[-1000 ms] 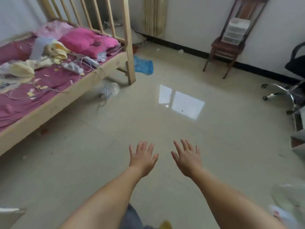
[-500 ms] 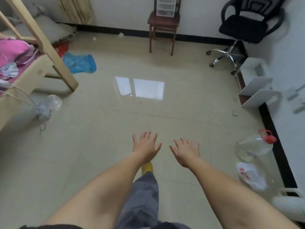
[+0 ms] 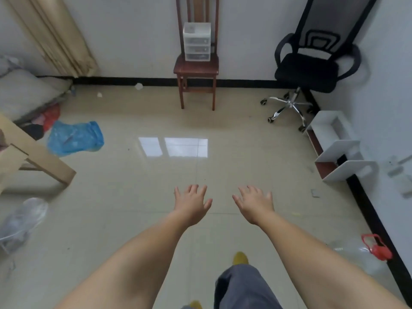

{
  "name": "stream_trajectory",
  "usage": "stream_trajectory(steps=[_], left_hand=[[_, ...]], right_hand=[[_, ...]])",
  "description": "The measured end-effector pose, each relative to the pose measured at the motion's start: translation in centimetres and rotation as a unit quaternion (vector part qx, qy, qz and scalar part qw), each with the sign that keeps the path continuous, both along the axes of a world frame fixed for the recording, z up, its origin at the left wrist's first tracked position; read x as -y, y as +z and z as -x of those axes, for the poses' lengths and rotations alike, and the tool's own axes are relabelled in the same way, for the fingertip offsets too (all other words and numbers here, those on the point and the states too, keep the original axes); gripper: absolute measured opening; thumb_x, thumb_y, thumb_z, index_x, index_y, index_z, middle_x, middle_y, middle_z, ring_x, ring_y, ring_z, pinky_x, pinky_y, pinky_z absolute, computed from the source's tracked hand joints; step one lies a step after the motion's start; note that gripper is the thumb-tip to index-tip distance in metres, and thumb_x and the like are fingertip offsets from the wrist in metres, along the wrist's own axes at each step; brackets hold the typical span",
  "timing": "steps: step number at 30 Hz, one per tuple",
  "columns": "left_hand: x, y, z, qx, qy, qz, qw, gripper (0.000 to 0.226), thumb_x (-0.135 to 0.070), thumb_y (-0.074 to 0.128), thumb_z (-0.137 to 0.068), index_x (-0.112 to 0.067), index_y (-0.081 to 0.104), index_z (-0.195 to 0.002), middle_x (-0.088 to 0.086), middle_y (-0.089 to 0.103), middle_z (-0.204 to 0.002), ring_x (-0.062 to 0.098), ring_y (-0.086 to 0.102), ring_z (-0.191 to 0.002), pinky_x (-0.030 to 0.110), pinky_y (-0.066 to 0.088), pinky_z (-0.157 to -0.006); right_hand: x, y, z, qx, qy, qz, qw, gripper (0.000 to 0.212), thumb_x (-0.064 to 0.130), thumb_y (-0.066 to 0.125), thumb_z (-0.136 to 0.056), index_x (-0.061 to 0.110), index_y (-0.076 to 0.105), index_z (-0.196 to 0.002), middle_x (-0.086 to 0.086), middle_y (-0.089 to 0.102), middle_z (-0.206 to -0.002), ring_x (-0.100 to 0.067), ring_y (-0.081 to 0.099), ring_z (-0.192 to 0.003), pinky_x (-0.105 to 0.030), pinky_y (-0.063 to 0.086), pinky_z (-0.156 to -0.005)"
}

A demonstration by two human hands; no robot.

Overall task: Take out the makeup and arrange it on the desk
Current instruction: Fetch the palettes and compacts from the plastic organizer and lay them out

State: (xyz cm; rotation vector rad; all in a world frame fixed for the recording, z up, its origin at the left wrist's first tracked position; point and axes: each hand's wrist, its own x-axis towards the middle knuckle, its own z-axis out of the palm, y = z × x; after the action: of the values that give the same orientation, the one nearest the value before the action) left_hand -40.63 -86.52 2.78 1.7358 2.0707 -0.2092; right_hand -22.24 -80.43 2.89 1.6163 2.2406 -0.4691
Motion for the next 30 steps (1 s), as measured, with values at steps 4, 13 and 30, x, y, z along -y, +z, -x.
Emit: stream_trajectory(steps=[4, 13, 30], left_hand=[[-10.1, -0.3, 1.2, -0.002, 0.008, -0.017, 1.000, 0.056, -0.048, 0.024, -0.098, -0.022, 0.019, -0.147, 0.005, 0.024, -0.153, 0.023, 0.016, -0.143, 0.059, 0.005, -0.114], [-32.4, 1.8, 2.1, 0.020, 0.067, -0.035, 0.997, 0.056, -0.047, 0.025, -0.099, -0.022, 0.018, -0.148, 0.005, 0.024, -0.153, 0.022, 0.017, -0.143, 0.057, 0.004, -0.114], [-70.7, 1.6, 24.1, 0.004, 0.079, -0.066, 0.995, 0.053, -0.046, 0.027, -0.098, -0.021, 0.024, -0.145, 0.003, 0.031, -0.149, 0.020, 0.021, -0.141, 0.054, 0.006, -0.115]], right_hand=[[-10.4, 0.0, 0.9, 0.000, 0.018, -0.013, 1.000, 0.055, 0.051, 0.016, -0.099, 0.025, 0.024, -0.146, -0.005, 0.028, -0.152, -0.023, 0.026, -0.140, -0.054, 0.014, -0.112], [-35.4, 2.0, 3.3, -0.001, 0.071, -0.026, 0.997, 0.053, 0.050, 0.020, -0.099, 0.026, 0.025, -0.145, -0.005, 0.028, -0.151, -0.023, 0.025, -0.140, -0.053, 0.011, -0.113], [-73.4, 2.6, 23.5, -0.019, 0.063, -0.014, 0.998, 0.053, 0.048, 0.015, -0.100, 0.027, 0.016, -0.149, -0.003, 0.022, -0.154, -0.021, 0.021, -0.141, -0.051, 0.008, -0.116]])
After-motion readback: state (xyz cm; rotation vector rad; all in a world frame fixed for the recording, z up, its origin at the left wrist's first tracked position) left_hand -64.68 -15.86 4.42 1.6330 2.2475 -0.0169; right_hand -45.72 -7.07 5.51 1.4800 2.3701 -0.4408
